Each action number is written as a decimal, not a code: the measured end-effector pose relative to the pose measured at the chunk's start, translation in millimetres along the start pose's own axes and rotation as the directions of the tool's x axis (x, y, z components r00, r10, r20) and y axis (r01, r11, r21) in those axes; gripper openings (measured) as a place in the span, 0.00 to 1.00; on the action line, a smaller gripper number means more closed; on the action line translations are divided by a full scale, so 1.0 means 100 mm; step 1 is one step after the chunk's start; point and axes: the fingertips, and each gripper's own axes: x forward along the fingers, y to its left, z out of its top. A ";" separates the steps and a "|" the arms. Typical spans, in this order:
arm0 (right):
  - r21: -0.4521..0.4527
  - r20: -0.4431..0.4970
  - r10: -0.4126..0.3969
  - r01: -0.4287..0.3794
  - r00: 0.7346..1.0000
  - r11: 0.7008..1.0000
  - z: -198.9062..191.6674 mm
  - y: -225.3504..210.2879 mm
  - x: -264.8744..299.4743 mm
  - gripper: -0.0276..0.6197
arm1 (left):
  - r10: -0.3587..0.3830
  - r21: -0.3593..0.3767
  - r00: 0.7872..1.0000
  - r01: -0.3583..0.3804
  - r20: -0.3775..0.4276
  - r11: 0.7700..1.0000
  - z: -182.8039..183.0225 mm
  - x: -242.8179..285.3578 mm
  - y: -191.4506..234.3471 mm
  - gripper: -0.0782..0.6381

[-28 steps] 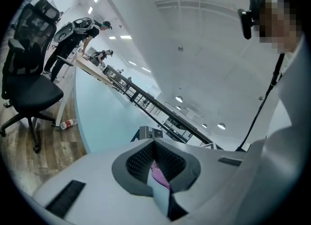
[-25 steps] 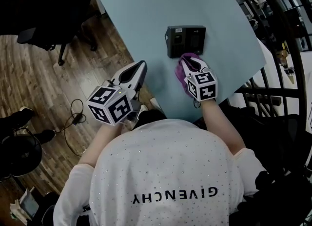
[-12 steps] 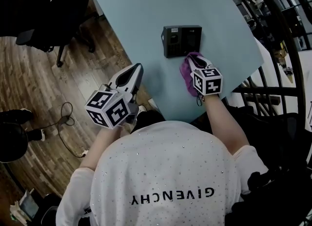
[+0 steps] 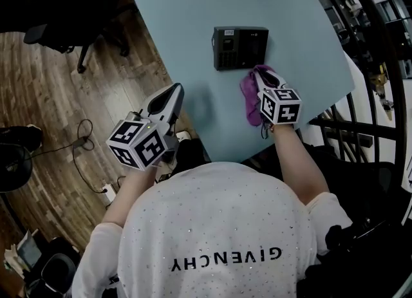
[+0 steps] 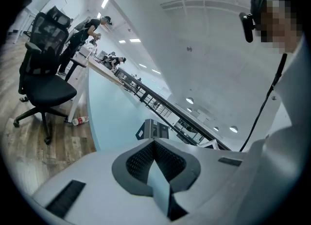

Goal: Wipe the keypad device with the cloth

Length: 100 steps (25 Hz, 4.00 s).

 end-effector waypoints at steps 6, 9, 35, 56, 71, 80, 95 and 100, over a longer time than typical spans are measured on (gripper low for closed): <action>-0.100 0.002 0.097 -0.096 0.995 0.990 -0.03 -0.13 -0.05 0.09 | 0.088 0.001 0.996 -0.088 0.012 0.996 -0.11 0.08 -0.19 0.11; -0.092 0.017 0.125 -0.123 0.992 0.988 -0.02 -0.33 -0.03 0.09 | 0.137 -0.007 0.990 -0.137 0.031 0.991 -0.15 0.14 -0.30 0.11; -0.020 0.388 0.517 -0.553 0.764 0.833 1.55 -0.68 -0.04 0.09 | 0.450 -0.256 0.868 -0.395 0.209 0.882 -0.11 0.40 -0.86 0.11; 0.250 0.401 0.521 -0.637 0.754 0.729 1.15 -0.63 0.11 0.09 | 0.483 -0.227 0.854 -0.440 0.194 0.869 -0.20 0.33 -0.87 0.11; 0.235 0.334 0.536 -0.620 0.775 0.749 0.96 -0.58 0.09 0.09 | 0.487 -0.233 0.850 -0.442 0.201 0.866 -0.29 0.29 -0.92 0.11; 0.195 0.288 0.554 -0.614 0.781 0.765 0.82 -0.55 0.07 0.09 | 0.480 -0.235 0.853 -0.433 0.206 0.870 -0.32 0.31 -0.96 0.11; 0.067 0.203 0.569 -0.591 0.796 0.804 0.59 -0.50 0.04 0.09 | 0.479 -0.233 0.859 -0.436 0.181 0.869 -0.42 0.39 -0.97 0.11; 0.033 0.207 0.571 -0.589 0.795 0.808 0.57 -0.48 0.05 0.09 | 0.479 -0.235 0.859 -0.436 0.179 0.869 -0.45 0.40 -0.96 0.11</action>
